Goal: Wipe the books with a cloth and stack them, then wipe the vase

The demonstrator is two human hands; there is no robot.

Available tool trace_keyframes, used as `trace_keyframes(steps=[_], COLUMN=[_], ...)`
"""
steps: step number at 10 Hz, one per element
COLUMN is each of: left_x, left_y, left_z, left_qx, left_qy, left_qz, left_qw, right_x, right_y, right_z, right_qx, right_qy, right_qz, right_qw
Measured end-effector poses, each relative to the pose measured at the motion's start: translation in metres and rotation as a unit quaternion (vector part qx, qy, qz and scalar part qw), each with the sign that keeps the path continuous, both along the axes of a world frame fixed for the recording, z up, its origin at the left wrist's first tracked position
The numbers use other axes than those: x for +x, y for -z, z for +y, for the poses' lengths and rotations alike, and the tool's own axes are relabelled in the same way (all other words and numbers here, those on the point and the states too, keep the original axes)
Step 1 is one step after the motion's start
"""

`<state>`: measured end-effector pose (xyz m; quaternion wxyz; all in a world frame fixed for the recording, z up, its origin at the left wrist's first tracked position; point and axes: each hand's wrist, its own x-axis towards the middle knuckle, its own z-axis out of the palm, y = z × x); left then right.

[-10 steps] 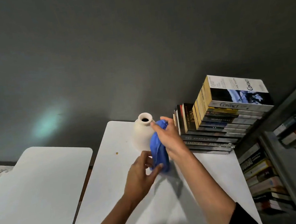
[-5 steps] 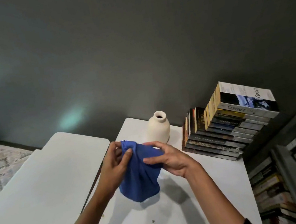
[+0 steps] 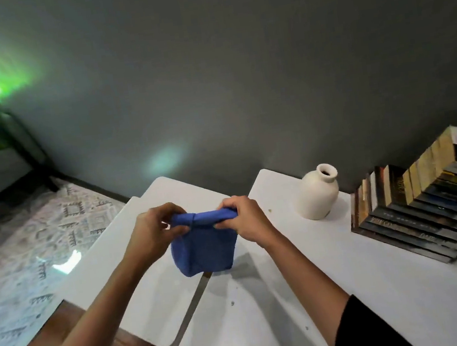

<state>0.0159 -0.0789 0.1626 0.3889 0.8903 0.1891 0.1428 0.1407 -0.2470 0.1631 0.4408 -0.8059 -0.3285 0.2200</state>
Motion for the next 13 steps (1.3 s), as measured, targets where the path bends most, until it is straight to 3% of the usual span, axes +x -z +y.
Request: trace_keyframes(steps=[2, 3, 4, 6, 7, 9, 11, 13], left_x=[-0.035, -0.054, -0.079, -0.115, -0.116, -0.101, -0.097, -0.070], left_y=[0.032, 0.057, 0.098, 0.172, 0.189, 0.203, 0.214, 0.208], left_z=[0.074, 0.098, 0.108, 0.106, 0.105, 0.121, 0.120, 0.107], left_qx=[0.056, 0.075, 0.037, -0.037, -0.044, -0.087, -0.034, 0.067], left_qy=[-0.069, -0.033, 0.023, 0.082, 0.087, -0.050, -0.129, -0.109], left_qz=[-0.023, 0.000, 0.080, 0.266, 0.313, 0.297, 0.246, 0.237], left_qw=[0.996, 0.997, 0.996, 0.960, 0.945, 0.950, 0.960, 0.963], right_x=[-0.022, -0.041, -0.056, -0.085, -0.090, -0.077, -0.076, -0.065], right_y=[0.036, 0.061, 0.095, 0.159, 0.177, 0.188, 0.197, 0.190], right_z=[0.089, 0.109, 0.118, 0.114, 0.116, 0.144, 0.167, 0.161], right_qx=[-0.047, -0.085, -0.166, -0.309, -0.323, -0.275, -0.246, -0.246], right_qy=[-0.012, -0.022, -0.050, -0.178, -0.170, -0.060, -0.018, 0.001], right_qz=[-0.072, -0.092, -0.087, 0.065, 0.100, 0.077, 0.049, 0.025], right_qw=[0.996, 0.992, 0.981, 0.932, 0.926, 0.956, 0.968, 0.969])
